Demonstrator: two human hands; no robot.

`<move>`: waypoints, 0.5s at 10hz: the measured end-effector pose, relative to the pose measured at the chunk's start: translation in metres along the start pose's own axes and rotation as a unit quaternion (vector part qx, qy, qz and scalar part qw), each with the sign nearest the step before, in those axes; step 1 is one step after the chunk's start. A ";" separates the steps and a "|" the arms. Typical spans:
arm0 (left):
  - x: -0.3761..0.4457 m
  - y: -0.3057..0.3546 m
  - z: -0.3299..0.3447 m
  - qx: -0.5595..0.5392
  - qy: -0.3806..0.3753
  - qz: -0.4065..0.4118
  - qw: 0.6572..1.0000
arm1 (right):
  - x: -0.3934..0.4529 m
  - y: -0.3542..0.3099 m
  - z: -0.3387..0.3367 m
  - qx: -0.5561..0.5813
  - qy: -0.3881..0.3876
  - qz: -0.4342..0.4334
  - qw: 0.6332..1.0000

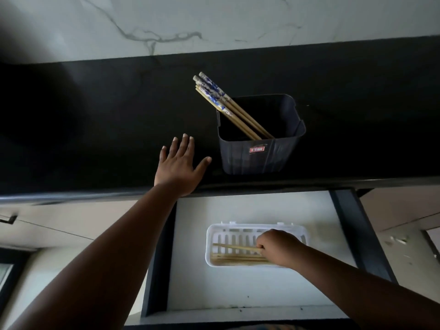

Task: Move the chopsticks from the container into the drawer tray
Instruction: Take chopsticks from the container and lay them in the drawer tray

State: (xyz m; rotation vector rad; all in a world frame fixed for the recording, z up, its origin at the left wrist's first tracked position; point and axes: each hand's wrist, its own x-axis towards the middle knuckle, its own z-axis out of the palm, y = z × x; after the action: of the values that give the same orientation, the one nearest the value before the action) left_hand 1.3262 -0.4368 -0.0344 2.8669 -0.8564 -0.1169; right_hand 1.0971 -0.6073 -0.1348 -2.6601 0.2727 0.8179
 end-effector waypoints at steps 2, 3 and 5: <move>0.000 0.000 -0.001 -0.002 0.003 0.002 1.000 | 0.004 0.000 -0.001 0.000 0.007 -0.010 1.000; 0.000 0.001 -0.002 -0.002 0.003 0.002 1.000 | 0.002 0.001 -0.003 0.014 0.026 0.001 1.000; -0.001 0.000 -0.002 -0.002 0.000 0.007 1.000 | -0.018 0.002 -0.024 0.019 0.022 0.013 1.000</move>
State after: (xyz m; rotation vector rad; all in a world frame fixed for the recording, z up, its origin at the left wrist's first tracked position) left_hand 1.3255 -0.4364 -0.0329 2.8566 -0.8751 -0.1184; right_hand 1.0935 -0.6172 -0.1063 -2.6465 0.3301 0.7561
